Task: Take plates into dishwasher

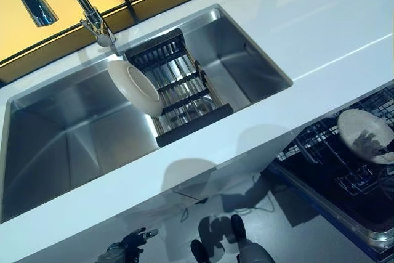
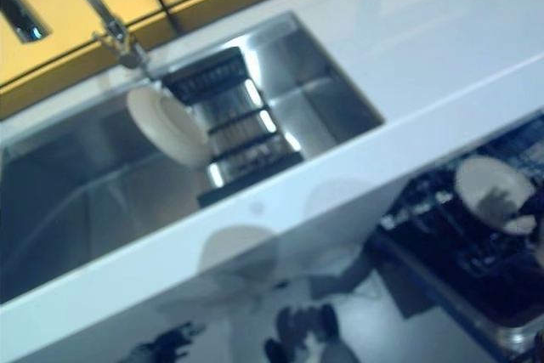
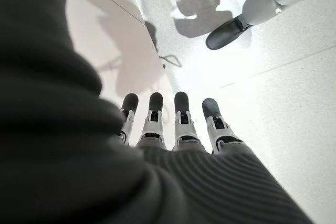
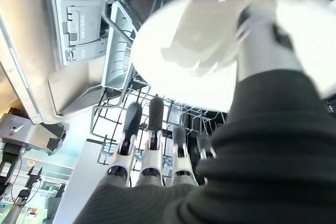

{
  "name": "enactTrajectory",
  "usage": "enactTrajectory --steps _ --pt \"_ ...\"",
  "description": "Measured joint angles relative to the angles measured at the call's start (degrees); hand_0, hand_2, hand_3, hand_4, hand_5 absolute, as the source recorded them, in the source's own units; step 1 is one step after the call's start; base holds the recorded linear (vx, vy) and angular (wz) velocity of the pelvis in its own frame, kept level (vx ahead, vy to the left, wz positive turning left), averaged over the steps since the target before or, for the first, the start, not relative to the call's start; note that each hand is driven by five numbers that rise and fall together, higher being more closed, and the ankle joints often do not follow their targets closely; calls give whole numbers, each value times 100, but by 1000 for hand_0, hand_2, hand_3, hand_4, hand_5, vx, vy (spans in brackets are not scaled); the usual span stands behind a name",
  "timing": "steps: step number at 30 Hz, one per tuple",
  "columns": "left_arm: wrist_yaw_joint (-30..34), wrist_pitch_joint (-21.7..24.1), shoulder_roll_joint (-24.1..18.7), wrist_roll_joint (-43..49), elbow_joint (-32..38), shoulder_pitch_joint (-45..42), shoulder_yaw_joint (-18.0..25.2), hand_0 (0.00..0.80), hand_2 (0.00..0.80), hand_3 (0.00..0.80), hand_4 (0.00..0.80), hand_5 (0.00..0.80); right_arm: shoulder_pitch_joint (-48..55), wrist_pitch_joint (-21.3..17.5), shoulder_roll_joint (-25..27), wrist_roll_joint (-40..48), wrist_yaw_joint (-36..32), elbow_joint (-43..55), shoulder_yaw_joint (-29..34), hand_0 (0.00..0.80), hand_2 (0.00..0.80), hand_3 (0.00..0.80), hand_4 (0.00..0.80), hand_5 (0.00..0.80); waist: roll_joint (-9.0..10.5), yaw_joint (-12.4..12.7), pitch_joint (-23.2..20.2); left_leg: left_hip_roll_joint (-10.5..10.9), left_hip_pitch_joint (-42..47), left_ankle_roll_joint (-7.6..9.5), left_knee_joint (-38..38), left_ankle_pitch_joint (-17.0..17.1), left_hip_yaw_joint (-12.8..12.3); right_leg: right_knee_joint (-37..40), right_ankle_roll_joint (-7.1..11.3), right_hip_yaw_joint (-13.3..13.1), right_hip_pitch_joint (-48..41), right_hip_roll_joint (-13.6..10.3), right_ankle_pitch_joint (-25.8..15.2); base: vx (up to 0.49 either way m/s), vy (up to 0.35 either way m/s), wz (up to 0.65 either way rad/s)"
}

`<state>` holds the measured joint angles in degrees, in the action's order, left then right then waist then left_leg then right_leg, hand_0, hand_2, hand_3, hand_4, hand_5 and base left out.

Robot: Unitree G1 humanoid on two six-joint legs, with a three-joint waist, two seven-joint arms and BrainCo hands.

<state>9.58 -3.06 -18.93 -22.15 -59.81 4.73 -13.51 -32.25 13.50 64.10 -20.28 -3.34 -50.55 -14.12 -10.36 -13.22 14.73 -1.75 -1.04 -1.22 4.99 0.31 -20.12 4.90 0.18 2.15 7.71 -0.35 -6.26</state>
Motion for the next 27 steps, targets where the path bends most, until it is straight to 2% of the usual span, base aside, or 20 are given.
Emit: enactTrajectory --steps 6,9,16,22,27 --pt "-3 -4 0 1 -4 -19 1 0 0 0 0 0 111 87 32 77 -29 109 251 0 0 0 0 0 110 -9 -138 2 13 1 1 -1 -9 0 3 -15 -7 2 -3 29 21 -1" --pt "-7 -4 11 3 -4 -28 3 0 0 0 0 0 273 157 232 75 -146 364 377 0 0 0 0 0 183 -12 -213 1 22 2 2 -1 -15 0 3 -22 -12 5 -3 50 35 -1" --pt "-81 -13 25 14 -13 -91 12 0 0 0 0 0 713 192 526 73 -308 595 931 0 0 0 0 0 564 -59 -431 -11 88 -1 20 -4 -61 3 5 -62 -67 22 -4 51 16 -3" --pt "-144 -23 27 72 -231 -214 31 0 0 0 0 0 1069 150 703 124 -330 698 1274 0 0 0 0 0 885 -203 -651 -14 180 -8 22 -25 -168 22 29 -132 -119 26 10 44 9 -7" --pt "-175 -24 44 119 -259 -292 32 0 0 0 0 0 1341 -9 877 341 -321 781 1513 0 0 0 0 0 954 -298 -834 -15 246 -5 25 -36 -178 25 30 -146 -183 25 12 51 27 -1"
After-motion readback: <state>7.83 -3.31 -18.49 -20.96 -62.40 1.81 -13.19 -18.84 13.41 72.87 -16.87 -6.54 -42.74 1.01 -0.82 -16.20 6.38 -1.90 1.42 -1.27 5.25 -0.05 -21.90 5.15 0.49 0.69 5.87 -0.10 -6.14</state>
